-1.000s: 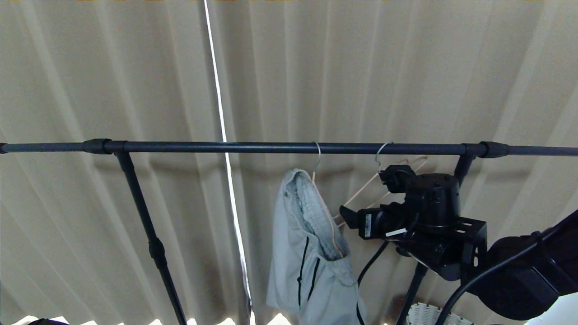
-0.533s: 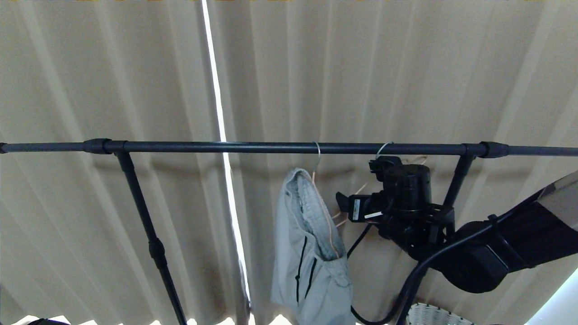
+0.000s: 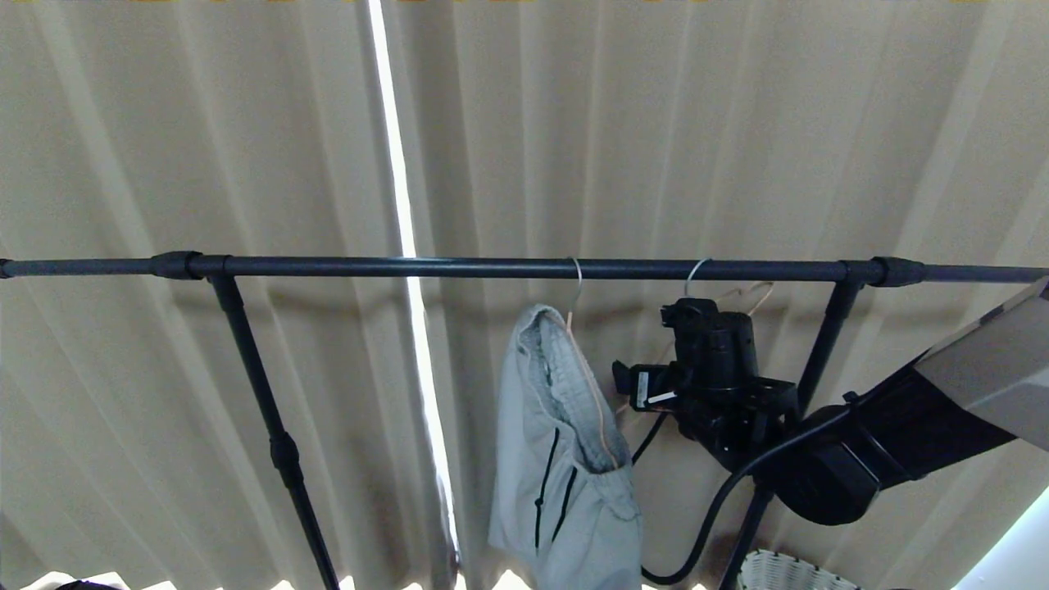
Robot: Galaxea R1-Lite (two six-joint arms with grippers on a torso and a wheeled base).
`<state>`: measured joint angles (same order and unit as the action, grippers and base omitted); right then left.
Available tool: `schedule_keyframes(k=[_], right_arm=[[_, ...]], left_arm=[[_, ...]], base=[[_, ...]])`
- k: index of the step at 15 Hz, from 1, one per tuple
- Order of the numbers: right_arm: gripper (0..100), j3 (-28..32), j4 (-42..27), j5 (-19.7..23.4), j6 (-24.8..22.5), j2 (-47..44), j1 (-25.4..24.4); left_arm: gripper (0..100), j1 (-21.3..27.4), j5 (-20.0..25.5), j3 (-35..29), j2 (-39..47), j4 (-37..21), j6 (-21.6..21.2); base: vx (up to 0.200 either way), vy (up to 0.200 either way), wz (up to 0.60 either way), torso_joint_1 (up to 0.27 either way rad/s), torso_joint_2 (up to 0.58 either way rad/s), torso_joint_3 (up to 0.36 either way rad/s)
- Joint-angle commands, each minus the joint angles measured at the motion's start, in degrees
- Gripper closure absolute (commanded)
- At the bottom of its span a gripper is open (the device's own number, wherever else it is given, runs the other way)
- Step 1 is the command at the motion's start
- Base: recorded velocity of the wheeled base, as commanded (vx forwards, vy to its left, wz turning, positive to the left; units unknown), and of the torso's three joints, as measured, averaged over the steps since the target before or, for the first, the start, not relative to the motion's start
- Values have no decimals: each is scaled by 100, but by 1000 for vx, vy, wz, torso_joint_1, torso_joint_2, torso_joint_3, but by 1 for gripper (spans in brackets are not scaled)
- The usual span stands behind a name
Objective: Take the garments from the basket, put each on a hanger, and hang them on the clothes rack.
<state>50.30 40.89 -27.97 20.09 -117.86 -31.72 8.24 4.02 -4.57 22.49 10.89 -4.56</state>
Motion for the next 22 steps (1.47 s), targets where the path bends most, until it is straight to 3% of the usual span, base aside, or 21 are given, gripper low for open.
schedule_keyframes(k=[1,12,19,22], right_arm=[[0,-222,16,-95,12,61,-10],[0,-1699,25,-42,276,1432,-159],[0,-2129,-125,-34,197,1837,-159],[0,-2244,-556,-51,171,2092,-150]], left_arm=[[100,2,2,9,-8,1,-1],[100,2,11,53,-52,-16,-1],[100,2,11,70,-69,-16,-1],[100,2,20,70,-78,-16,-1]], base=[[0,0,0,0,0,0],[0,0,0,0,0,0],[0,0,0,0,0,0],[0,0,0,0,0,0]])
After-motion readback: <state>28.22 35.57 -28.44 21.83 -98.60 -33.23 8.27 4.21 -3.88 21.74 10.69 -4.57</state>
